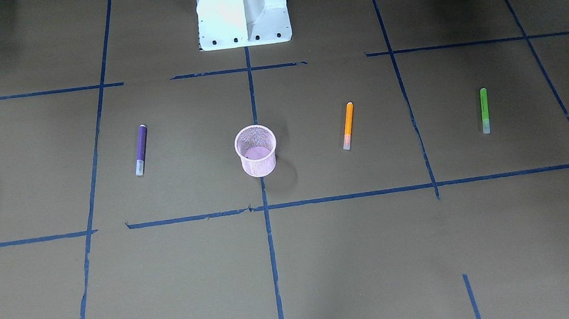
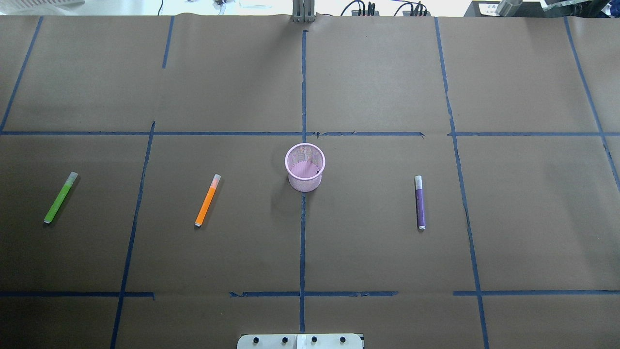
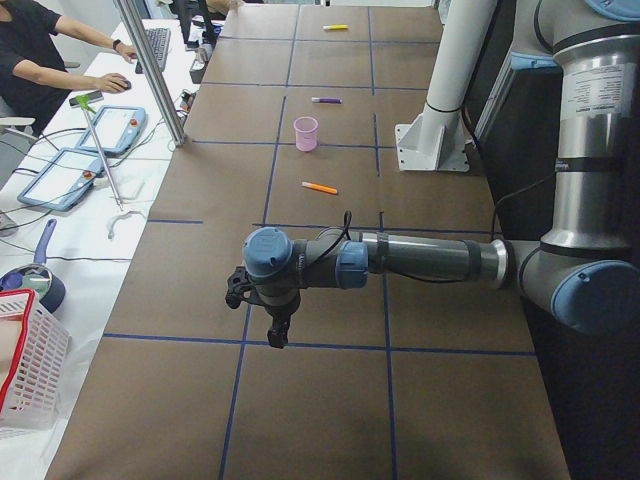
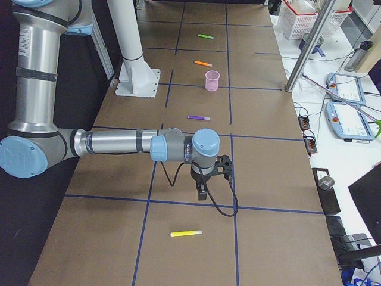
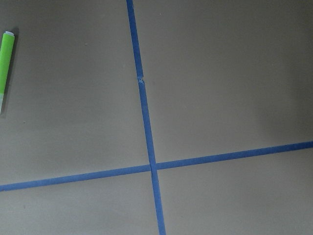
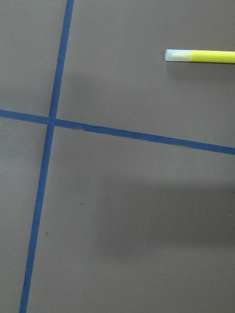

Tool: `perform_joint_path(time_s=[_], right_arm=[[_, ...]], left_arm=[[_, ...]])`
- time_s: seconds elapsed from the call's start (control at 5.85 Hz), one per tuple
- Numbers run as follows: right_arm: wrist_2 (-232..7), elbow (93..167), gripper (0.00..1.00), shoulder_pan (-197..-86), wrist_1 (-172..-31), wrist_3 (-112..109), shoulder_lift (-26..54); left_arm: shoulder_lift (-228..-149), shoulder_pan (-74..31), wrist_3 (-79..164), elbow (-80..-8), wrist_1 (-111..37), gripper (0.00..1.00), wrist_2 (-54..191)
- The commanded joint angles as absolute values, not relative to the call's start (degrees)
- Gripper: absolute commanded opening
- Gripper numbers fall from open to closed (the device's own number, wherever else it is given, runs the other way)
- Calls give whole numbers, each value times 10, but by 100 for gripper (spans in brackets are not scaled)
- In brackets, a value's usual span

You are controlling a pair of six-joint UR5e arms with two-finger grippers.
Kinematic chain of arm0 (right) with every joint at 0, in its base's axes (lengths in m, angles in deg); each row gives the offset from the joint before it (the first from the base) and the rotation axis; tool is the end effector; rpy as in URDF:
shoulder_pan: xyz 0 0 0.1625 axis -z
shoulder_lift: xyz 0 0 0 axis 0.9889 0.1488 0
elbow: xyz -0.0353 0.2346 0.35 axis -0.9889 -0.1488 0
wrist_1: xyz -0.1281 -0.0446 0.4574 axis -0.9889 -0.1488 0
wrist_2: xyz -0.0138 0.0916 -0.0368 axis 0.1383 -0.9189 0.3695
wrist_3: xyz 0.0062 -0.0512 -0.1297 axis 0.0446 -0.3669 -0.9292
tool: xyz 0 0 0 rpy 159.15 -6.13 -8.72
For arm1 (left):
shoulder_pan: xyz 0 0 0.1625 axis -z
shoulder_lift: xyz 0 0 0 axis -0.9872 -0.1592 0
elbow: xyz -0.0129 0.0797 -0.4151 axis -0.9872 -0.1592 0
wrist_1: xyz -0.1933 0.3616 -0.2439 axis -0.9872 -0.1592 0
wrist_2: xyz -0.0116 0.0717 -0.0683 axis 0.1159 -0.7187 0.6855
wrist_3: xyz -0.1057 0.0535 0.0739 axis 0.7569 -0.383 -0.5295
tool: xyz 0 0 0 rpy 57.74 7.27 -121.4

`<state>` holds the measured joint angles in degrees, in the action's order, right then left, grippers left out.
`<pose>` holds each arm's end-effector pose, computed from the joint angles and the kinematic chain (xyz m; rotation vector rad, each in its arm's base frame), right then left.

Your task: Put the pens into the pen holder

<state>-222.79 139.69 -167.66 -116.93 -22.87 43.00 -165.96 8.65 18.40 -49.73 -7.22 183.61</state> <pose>0.0047 -0.4956 0.6508 0.0293 -0.7577 -0.1484 -0.0265 -0.5342 0.6525 0.0555 0.8185 0.1558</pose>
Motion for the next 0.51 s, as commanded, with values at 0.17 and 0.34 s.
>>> perform_joint_path(time_s=[0.17,0.34], right_arm=[[-2227,1403,100,-1677,-1168,-230,430],[-2227,1402,100,-1677,-1169,-225,430]], left_arm=[[-1651,83,180,-501,-92,100,1836],[-1650,83,174,-501,-93,100,1839]])
